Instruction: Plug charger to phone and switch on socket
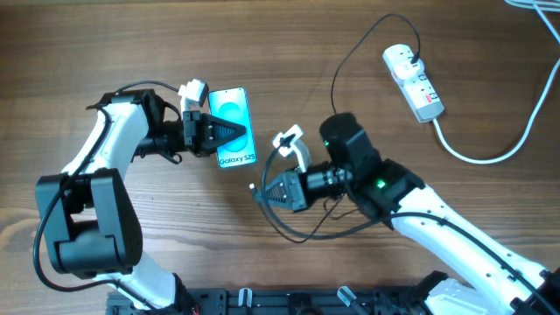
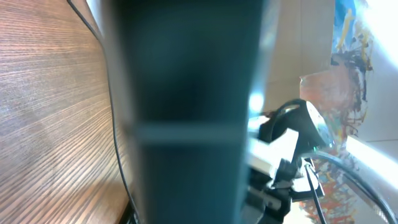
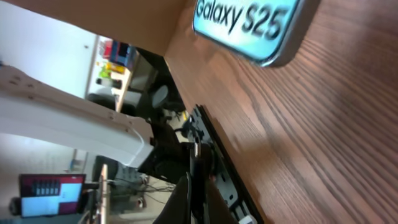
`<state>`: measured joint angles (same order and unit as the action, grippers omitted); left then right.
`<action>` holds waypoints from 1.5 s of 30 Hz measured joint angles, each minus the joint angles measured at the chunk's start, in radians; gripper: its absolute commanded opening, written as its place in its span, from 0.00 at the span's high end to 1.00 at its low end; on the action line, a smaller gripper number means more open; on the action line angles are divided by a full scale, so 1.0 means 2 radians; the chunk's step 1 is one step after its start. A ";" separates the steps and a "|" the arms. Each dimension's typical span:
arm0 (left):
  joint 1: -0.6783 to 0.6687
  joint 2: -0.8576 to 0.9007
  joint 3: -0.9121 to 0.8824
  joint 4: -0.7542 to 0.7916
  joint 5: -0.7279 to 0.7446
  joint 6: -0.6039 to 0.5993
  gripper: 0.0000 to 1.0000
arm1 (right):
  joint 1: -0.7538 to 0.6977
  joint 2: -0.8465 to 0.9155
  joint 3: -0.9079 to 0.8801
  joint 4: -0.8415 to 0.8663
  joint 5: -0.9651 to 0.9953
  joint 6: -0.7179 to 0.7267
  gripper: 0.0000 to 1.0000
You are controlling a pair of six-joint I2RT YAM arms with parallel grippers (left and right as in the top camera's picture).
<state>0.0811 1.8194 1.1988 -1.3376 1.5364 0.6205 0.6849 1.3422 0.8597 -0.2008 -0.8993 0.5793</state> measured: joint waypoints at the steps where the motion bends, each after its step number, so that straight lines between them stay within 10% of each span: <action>1: 0.000 0.000 0.000 0.000 0.000 0.000 0.96 | 0.007 0.000 0.000 -0.001 0.006 -0.001 0.96; 26: 0.006 0.000 0.025 -0.003 0.000 -0.040 0.96 | 0.022 0.092 -0.028 0.298 0.046 0.151 0.96; 45: 0.034 0.000 0.039 0.026 0.003 -0.076 0.96 | -0.016 0.099 -0.028 0.307 -0.022 0.181 0.96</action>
<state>0.1490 1.8194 1.2758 -1.2850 1.5429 0.4679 0.6537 1.5402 0.8043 0.4141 -0.9440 0.9413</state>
